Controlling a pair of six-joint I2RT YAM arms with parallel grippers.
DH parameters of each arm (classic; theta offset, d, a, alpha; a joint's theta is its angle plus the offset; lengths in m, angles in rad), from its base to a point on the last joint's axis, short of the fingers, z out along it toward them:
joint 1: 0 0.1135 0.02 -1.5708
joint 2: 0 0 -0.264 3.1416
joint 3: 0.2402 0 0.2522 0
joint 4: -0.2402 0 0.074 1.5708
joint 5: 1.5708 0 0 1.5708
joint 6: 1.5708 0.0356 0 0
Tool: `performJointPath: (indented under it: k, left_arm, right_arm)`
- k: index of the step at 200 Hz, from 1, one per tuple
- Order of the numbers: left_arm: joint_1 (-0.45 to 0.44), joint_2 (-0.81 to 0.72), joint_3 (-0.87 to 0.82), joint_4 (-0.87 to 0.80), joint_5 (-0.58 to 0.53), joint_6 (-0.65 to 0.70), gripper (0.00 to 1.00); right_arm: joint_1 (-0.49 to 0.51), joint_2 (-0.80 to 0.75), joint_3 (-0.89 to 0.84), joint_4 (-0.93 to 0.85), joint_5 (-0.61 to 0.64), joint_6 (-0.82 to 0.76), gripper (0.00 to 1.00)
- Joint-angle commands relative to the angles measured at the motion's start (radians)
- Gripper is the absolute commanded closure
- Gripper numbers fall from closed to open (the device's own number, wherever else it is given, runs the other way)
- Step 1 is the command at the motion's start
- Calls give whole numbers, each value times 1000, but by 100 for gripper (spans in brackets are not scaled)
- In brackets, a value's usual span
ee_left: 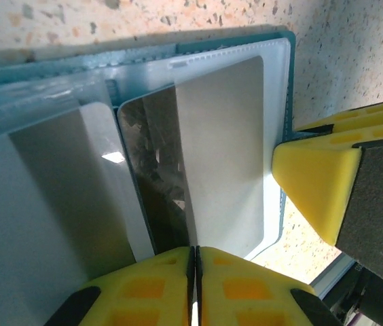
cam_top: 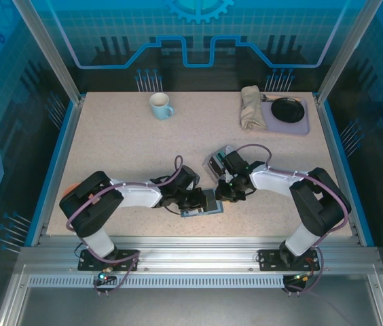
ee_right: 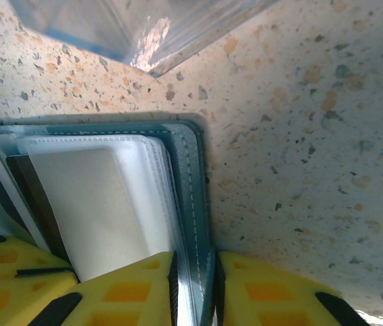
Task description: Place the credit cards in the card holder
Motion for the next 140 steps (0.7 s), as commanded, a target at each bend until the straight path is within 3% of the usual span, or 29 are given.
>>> performJointPath:
  k: [1,79,140]
  left_arm:
    - [-12,34,31,-47,-18,33,88]
    - [-14,-94,-16,-156,-133,31,85]
    - [-15,-58,41,-181,-135,40,82]
  right_arm:
    - [13,40,-37,30,-20,17,79]
    - [14,24,-29,-20,55,15,78]
    - [14,23,-30,-17,49,15,78]
